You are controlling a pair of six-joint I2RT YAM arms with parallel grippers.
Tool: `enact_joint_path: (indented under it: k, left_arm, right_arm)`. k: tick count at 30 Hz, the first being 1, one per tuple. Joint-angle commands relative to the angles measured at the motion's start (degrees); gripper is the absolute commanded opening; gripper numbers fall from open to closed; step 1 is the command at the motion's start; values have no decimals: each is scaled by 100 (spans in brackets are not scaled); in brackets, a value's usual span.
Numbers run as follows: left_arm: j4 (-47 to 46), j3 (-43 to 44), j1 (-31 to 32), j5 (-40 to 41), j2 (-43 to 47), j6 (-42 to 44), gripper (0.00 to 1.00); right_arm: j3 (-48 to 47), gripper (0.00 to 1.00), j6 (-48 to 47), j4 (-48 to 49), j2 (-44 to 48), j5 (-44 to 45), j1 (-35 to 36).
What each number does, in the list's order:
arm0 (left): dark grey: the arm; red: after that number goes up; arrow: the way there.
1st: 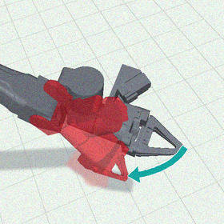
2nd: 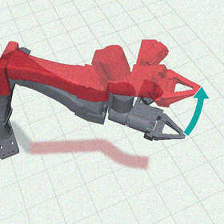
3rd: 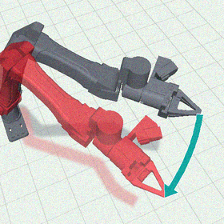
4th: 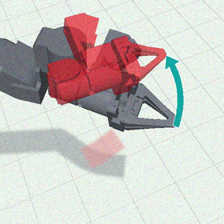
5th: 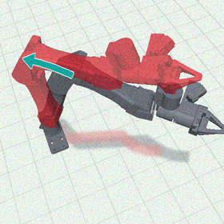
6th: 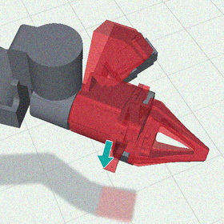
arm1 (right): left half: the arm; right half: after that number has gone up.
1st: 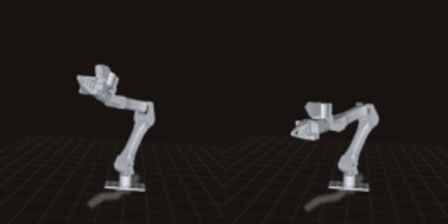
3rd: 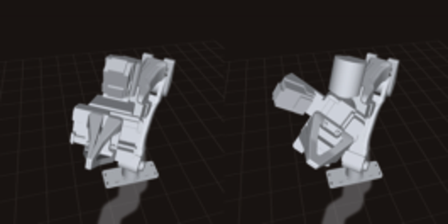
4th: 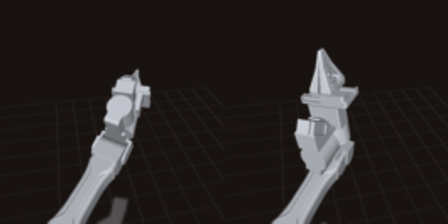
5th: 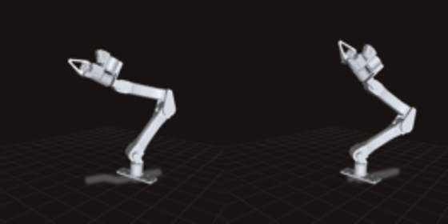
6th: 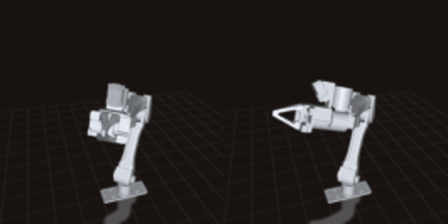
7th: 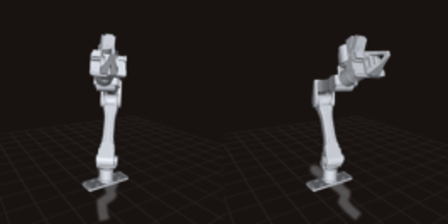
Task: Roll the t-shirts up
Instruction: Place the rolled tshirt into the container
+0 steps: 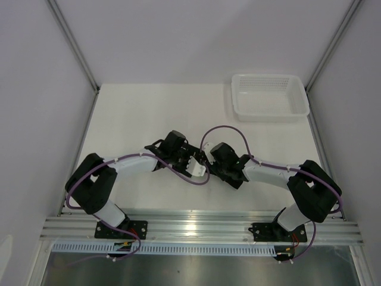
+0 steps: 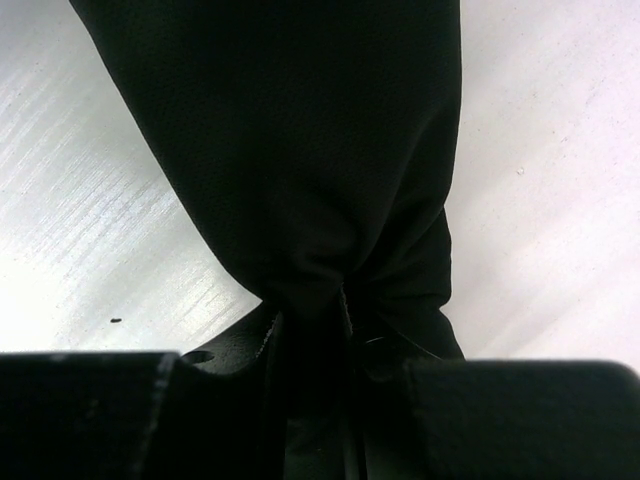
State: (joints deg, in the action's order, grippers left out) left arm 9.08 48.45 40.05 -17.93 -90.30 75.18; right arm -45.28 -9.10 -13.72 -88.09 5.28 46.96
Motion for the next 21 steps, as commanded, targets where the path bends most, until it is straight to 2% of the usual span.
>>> enact_joint_path:
  k: [1, 7, 12, 15, 16, 18, 19, 21]
  left_arm:
    - [639, -90, 319, -79, -146, -25, 76]
    - [1585, 569, -401, -491, 232, -1433, 77]
    - [2439, 990, -788, -738, 619, -1961, 77]
    - [2879, 1533, -1043, -869, 532, -3102, 77]
    - [2932, 1641, -1104, -983, 496, -3836, 77]
    - [3099, 2200, -1306, -1167, 313, -4631, 78]
    - [3161, 2343, -1429, -1395, 207, -5392, 78]
    - [3441, 2781, -1561, -1616, -4, -6090, 79]
  right_arm:
    - [-69, 9, -109, 88, -182, -704, 59]
    - [-60, 9, -118, 123, -164, -607, -11]
    - [-95, 8, -162, 132, -208, -528, -11]
    - [-78, 7, -188, 158, -208, -275, -20]
    - [-69, 7, -197, 159, -208, -229, -11]
    - [-51, 6, -197, 167, -243, -46, 6]
    - [-43, 6, -206, 159, -261, 34, 24]
    - [-34, 6, -258, 185, -340, 227, 67]
